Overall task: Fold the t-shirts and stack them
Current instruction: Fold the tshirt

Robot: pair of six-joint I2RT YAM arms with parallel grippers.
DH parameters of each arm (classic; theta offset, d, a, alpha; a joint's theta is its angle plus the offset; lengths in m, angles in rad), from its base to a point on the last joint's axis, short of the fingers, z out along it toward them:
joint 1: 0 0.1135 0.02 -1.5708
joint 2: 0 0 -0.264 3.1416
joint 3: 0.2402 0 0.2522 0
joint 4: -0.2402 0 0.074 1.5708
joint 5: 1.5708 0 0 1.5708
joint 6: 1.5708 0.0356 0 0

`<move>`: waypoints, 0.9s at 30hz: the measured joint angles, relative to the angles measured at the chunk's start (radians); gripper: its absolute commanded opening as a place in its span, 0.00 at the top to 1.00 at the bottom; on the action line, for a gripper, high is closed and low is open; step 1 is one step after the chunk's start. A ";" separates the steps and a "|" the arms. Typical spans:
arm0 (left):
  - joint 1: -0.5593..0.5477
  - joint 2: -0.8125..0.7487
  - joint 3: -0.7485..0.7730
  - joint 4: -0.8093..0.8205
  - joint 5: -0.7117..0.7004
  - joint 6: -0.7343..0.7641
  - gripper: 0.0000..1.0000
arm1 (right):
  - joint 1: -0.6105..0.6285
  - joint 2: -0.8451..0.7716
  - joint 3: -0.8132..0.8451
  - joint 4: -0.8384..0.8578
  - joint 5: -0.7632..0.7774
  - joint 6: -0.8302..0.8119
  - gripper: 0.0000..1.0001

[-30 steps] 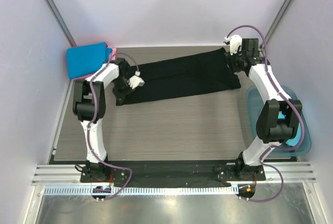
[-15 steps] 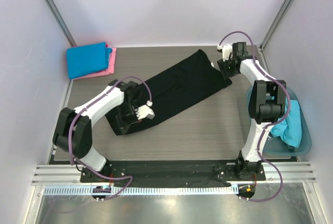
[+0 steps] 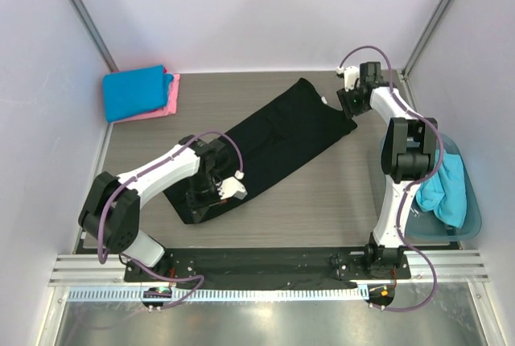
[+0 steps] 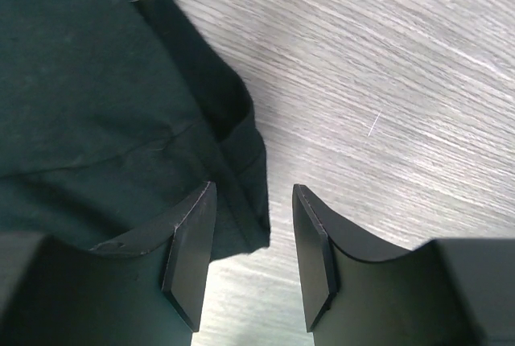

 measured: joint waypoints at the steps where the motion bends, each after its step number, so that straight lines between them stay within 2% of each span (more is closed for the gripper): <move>1: -0.002 0.000 0.000 0.000 0.000 -0.002 1.00 | -0.002 0.008 0.005 0.000 -0.003 0.000 0.52; 8: -0.007 0.001 0.000 -0.001 0.002 -0.009 1.00 | -0.011 0.068 0.030 -0.040 -0.030 0.003 0.55; 11: -0.007 0.005 0.000 -0.001 0.002 -0.009 1.00 | -0.011 0.082 0.040 -0.074 -0.051 0.003 0.78; 12: -0.007 0.007 0.001 -0.001 0.002 -0.009 1.00 | -0.012 0.089 0.049 -0.083 -0.057 0.000 0.90; 14: -0.007 0.017 0.003 -0.001 0.002 -0.009 1.00 | -0.013 0.109 0.071 -0.097 -0.065 0.001 0.98; 20: -0.039 0.040 0.018 -0.002 0.029 -0.010 1.00 | -0.014 0.152 0.142 -0.124 -0.064 0.008 0.99; 27: -0.214 0.137 0.098 0.000 0.121 -0.007 1.00 | 0.000 0.306 0.387 -0.134 -0.064 0.007 0.99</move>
